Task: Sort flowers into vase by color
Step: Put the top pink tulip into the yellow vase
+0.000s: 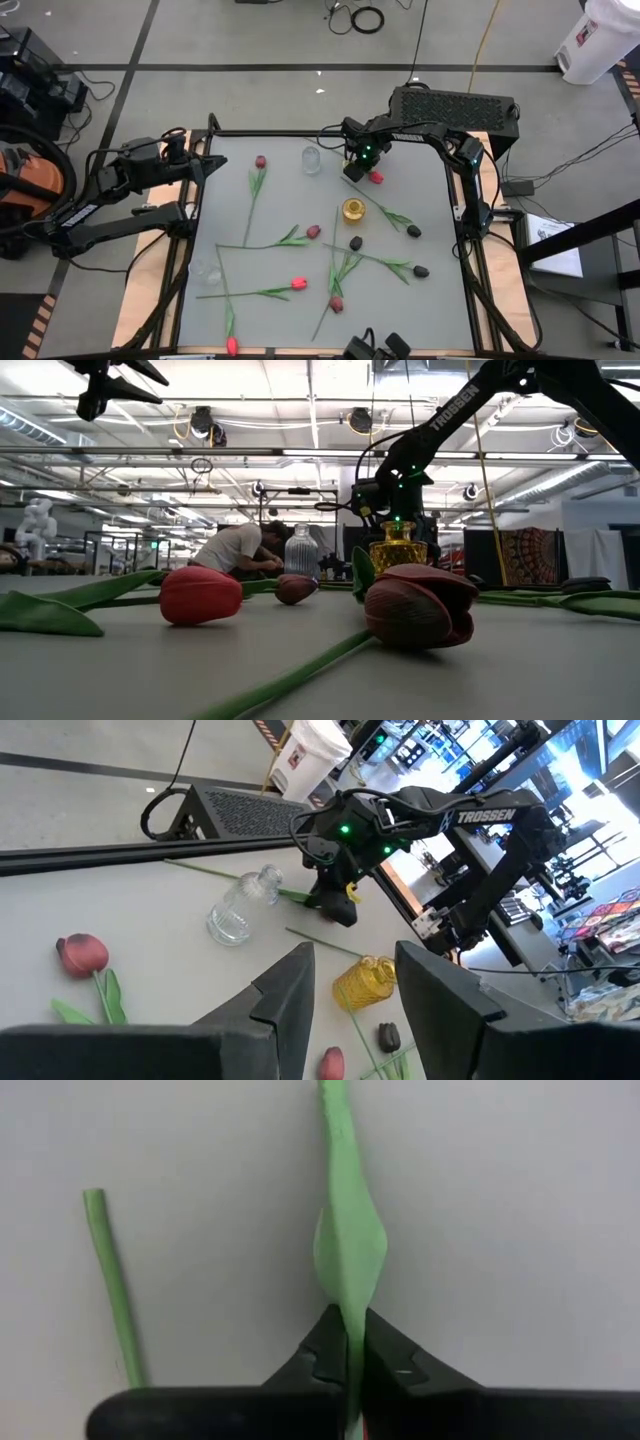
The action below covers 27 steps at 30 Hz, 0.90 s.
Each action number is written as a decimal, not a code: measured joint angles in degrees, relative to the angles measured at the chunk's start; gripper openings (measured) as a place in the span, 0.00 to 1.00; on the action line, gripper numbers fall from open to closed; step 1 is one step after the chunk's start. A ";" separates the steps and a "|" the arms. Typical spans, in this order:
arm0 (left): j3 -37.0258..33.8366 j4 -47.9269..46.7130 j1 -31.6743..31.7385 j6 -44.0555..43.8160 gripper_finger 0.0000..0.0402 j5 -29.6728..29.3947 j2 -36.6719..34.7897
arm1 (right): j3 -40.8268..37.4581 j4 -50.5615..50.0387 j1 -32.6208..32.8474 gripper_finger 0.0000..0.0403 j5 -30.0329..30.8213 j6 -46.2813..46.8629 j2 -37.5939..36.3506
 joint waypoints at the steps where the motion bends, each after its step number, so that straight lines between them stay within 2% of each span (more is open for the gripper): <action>1: 0.01 0.00 0.00 0.00 0.37 0.00 0.00 | 0.00 -0.25 -0.01 0.00 0.01 -0.24 0.00; 10: 0.01 0.00 0.01 0.36 0.37 -0.04 0.00 | -0.33 -4.84 -0.01 0.00 0.29 -3.31 -1.62; 27: 0.01 -0.02 -0.01 0.46 0.37 -0.47 0.00 | -0.14 -6.66 0.76 0.00 -0.04 -5.24 -10.31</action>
